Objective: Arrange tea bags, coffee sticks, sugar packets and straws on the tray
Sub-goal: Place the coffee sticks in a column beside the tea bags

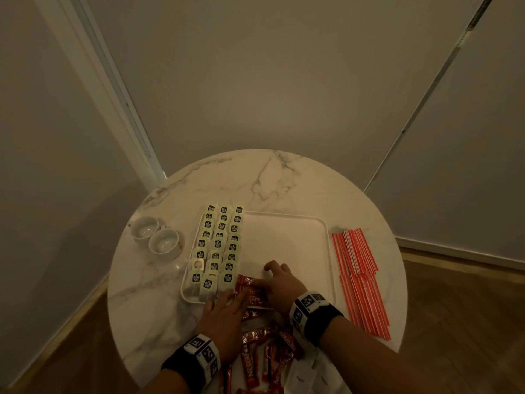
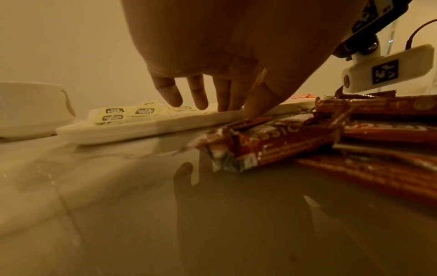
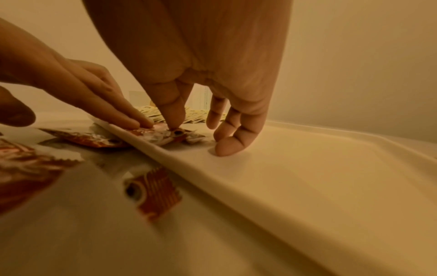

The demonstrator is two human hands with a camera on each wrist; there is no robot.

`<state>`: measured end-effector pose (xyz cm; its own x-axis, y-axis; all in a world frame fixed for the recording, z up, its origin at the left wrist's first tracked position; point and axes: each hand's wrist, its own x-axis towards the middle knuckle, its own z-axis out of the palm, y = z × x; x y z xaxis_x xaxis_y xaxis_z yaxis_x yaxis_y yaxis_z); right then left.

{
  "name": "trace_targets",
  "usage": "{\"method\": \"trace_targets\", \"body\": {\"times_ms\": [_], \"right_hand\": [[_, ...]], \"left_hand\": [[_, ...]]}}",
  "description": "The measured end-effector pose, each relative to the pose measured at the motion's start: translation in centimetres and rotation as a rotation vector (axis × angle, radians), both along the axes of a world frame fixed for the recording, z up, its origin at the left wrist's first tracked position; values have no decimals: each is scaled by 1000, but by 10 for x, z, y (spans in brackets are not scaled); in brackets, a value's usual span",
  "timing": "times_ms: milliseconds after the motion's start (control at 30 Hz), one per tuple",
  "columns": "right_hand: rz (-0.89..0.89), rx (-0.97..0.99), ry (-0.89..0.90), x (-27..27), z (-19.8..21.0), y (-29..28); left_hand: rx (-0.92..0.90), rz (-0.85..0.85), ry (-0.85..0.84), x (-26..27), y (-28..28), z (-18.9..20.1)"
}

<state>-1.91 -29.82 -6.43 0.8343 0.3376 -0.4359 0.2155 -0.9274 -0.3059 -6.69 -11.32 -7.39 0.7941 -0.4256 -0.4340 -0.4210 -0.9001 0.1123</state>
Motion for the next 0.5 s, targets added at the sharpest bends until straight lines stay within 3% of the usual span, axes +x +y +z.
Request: {"method": "trace_targets", "body": {"times_ms": [200, 300, 367, 500], "right_hand": [[-66, 101, -17, 0, 0, -5], [-225, 231, -86, 0, 2, -13], [-300, 264, -113, -3, 9, -22], [-284, 192, -13, -28, 32, -34]], "left_hand": [[4, -6, -15, 1, 1, 3], [-109, -33, -103, 2, 4, 7], [-289, -65, -163, -2, 5, 7], [-379, -60, -59, -18, 1, 5]]}}
